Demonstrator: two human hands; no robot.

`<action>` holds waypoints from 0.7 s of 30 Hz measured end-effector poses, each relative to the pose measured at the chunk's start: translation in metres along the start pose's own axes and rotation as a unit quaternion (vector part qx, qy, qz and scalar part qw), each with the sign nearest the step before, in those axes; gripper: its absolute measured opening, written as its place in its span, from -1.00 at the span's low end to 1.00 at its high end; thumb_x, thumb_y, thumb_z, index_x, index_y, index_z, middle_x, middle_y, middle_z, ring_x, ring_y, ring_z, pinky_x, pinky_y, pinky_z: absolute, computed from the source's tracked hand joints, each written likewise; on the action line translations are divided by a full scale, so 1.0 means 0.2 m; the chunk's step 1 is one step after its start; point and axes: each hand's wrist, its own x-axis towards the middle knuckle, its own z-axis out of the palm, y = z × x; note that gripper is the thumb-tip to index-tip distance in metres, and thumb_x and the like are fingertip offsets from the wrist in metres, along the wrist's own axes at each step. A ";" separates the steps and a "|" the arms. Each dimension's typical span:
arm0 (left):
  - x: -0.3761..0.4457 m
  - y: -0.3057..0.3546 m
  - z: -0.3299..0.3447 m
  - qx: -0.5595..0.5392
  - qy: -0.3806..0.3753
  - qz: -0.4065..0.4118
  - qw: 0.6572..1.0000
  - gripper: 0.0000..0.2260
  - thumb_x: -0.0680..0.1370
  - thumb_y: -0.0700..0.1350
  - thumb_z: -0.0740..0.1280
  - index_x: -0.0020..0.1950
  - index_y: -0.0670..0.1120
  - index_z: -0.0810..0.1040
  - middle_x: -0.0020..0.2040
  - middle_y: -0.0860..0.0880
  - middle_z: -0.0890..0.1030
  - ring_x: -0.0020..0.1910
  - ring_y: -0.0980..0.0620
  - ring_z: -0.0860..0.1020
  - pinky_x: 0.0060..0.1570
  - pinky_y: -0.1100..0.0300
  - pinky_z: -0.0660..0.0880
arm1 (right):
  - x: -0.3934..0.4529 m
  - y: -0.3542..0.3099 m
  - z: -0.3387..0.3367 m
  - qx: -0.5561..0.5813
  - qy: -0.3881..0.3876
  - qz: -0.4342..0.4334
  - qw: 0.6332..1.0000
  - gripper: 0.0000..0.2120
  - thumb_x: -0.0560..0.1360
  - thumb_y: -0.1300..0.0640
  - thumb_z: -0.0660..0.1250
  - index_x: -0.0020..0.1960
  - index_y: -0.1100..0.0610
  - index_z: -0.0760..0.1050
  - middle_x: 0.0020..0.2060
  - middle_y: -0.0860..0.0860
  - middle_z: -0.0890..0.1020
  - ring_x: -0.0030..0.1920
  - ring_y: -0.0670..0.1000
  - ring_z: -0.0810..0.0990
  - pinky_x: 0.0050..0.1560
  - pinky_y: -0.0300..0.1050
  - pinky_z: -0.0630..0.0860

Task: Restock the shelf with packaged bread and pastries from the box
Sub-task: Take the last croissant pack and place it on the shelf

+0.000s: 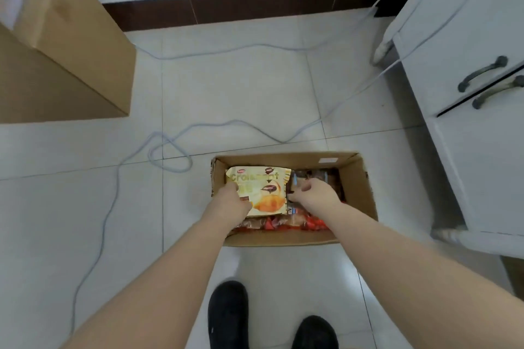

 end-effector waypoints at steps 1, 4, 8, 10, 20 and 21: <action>0.14 -0.03 0.07 -0.003 0.005 -0.011 1.000 -0.58 0.50 -0.14 0.29 0.33 -0.19 0.32 0.16 -0.14 0.51 0.02 -0.12 0.51 -0.11 0.14 0.41 | 0.14 0.03 0.08 0.016 -0.009 0.011 1.000 -0.74 0.46 0.03 0.39 0.00 0.17 0.44 0.05 0.18 0.59 -0.18 0.05 0.56 -0.04 -0.04 0.49; 0.51 -0.13 0.26 -0.023 0.015 -0.072 0.997 -0.52 0.50 -0.12 0.32 0.35 -0.25 0.27 0.20 -0.16 0.46 0.02 -0.11 0.46 -0.10 0.14 0.39 | 0.51 0.10 0.29 0.051 -0.037 0.036 0.997 -0.29 0.46 -0.08 0.40 0.43 0.28 0.24 0.31 0.18 0.45 0.28 0.16 0.47 0.22 -0.03 0.41; 0.80 -0.15 0.44 -0.082 0.046 -0.153 0.984 -0.23 0.45 -0.04 0.41 0.47 -0.28 0.04 0.45 -0.21 0.22 0.39 -0.20 0.30 0.28 0.01 0.37 | 0.82 0.15 0.50 0.152 -0.069 0.056 0.984 0.03 0.28 -0.17 0.53 0.50 0.25 0.09 0.43 0.13 0.33 0.40 0.16 0.35 0.37 0.01 0.35; 0.87 -0.13 0.48 -0.116 0.065 -0.178 0.975 -0.18 0.43 0.01 0.44 0.47 -0.28 0.04 0.46 -0.21 0.21 0.42 -0.19 0.26 0.33 -0.01 0.31 | 0.92 0.18 0.56 0.218 -0.061 0.059 0.972 0.12 0.06 -0.20 0.61 0.46 0.18 0.21 0.36 0.07 0.43 0.35 0.13 0.41 0.36 0.05 0.38; 0.49 -0.03 0.29 -0.221 -0.018 -0.142 0.965 -0.57 0.54 -0.15 0.30 0.38 -0.17 0.30 -0.05 -0.06 0.50 -0.09 -0.06 0.50 -0.12 0.14 0.39 | 0.49 0.12 0.27 0.256 -0.006 0.042 0.966 -0.51 0.27 0.15 0.57 0.10 0.07 0.41 -0.01 0.00 0.61 0.01 0.03 0.57 0.10 -0.06 0.53; 0.39 0.01 0.23 -0.227 -0.022 -0.129 0.965 -0.65 0.54 -0.16 0.30 0.31 -0.14 0.36 -0.15 -0.03 0.48 -0.16 -0.04 0.47 -0.09 0.14 0.39 | 0.40 0.09 0.19 0.259 0.002 0.048 0.965 -0.45 0.24 0.13 0.59 0.14 0.08 0.42 0.03 0.02 0.61 0.04 0.04 0.58 0.13 -0.03 0.53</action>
